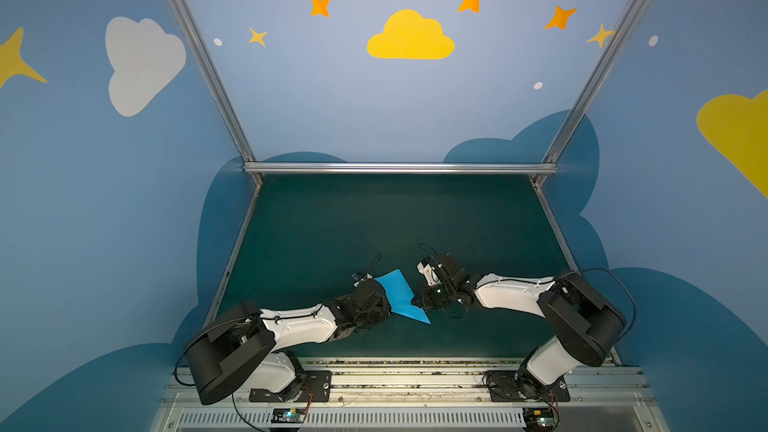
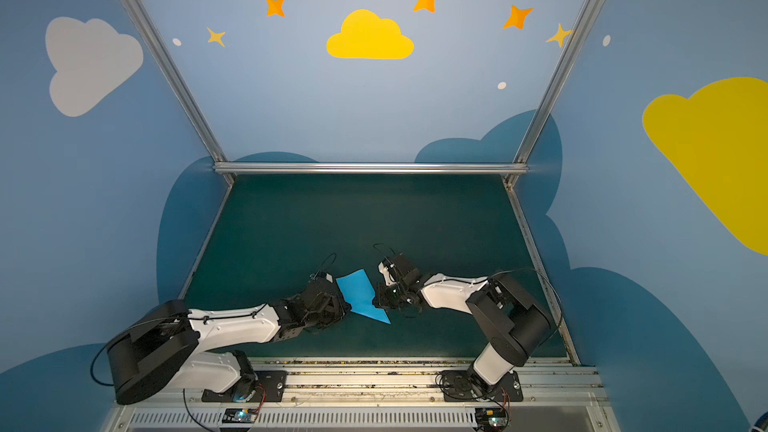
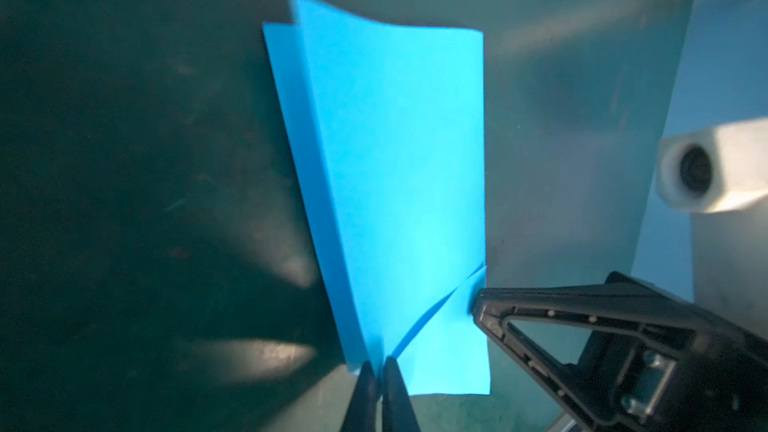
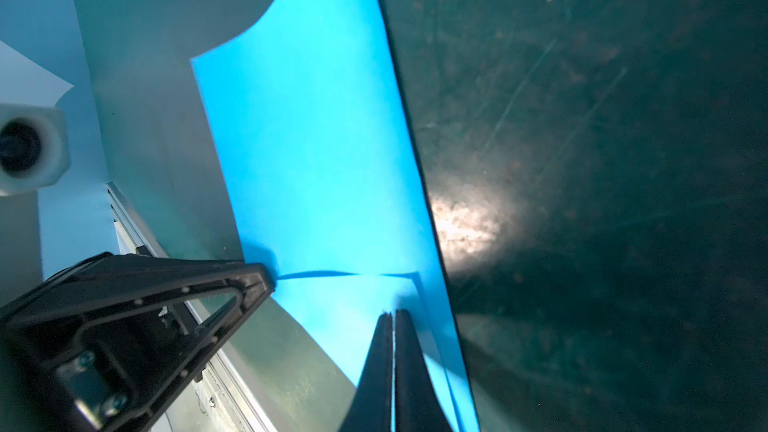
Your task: Fold a paper plane with a square sheet of paper (fold left side to right side)
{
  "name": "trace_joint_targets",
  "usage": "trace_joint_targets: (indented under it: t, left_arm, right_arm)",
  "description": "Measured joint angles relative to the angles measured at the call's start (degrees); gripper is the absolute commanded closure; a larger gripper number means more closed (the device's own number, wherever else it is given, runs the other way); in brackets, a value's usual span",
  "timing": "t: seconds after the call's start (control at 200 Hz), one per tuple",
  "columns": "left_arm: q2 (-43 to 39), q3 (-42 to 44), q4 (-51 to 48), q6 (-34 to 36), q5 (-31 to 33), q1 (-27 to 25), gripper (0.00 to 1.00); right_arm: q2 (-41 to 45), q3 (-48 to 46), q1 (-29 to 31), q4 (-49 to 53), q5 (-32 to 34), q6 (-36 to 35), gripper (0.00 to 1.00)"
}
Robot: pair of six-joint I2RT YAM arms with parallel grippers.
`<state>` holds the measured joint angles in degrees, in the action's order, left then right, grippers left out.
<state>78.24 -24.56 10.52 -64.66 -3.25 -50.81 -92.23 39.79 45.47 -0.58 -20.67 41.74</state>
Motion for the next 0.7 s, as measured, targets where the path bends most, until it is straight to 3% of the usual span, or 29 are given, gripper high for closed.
trace_joint_targets:
  t: [0.19, 0.446, 0.701]
  left_arm:
    - [-0.31, -0.7, -2.16, 0.92, -0.11, 0.0, 0.96]
    - [-5.73, -3.06, -8.85, 3.52, -0.63, 1.03, 0.96]
    - [-6.71, -3.08, -10.82, 4.37, -4.15, 3.76, 0.96]
  right_arm:
    - [1.88, 0.15, 0.13, 2.08, -0.09, -0.66, 1.0]
    - [9.11, 2.67, 4.74, 9.14, 3.17, -4.66, 0.63]
    - [10.62, 3.17, 11.47, 13.16, 9.35, -7.32, 0.53]
